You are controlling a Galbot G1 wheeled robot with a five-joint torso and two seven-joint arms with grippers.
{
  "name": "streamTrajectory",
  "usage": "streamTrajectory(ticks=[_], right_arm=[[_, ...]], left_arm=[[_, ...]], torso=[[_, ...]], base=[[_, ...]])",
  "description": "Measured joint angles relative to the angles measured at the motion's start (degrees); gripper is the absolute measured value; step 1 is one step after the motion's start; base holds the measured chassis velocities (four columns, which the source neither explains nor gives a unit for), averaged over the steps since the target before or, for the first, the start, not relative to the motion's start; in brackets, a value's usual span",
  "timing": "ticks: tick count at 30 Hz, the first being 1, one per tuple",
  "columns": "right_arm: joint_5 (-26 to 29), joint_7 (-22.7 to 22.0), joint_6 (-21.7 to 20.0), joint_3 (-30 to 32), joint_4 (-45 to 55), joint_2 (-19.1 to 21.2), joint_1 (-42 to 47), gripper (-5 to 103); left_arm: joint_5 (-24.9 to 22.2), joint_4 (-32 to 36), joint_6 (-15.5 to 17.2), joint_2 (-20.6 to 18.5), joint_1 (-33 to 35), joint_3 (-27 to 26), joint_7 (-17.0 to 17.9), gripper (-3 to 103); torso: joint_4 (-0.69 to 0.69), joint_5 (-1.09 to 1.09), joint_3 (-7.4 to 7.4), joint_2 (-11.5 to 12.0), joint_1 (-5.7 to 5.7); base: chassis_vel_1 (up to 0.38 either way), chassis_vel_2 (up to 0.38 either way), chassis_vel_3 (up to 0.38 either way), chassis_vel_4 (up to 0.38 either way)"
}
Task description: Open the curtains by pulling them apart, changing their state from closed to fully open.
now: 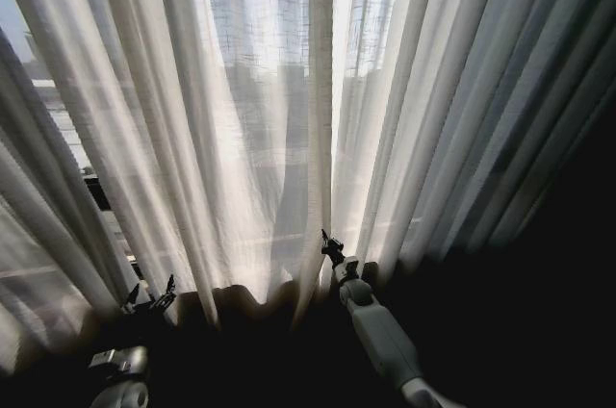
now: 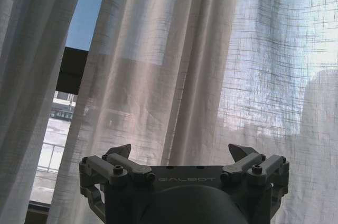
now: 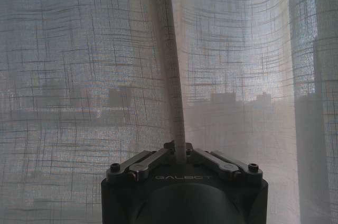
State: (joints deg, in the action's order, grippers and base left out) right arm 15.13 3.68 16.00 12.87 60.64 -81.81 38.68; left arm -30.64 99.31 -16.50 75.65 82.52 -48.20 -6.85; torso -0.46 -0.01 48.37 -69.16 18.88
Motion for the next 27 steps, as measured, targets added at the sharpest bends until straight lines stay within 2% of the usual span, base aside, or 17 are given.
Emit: streamTrajectory(ticks=[27], right_arm=[[0.08, 2.21, 0.8, 1.26, 0.33, 0.29, 1.03, 0]], left_arm=[[0.0, 0.0, 0.0, 0.0, 0.0, -0.01, 0.0, 100]], torso=[[-0.01, -0.01, 0.0, 0.0, 0.0]], base=[[-0.356, -0.353, 0.355, 0.358]])
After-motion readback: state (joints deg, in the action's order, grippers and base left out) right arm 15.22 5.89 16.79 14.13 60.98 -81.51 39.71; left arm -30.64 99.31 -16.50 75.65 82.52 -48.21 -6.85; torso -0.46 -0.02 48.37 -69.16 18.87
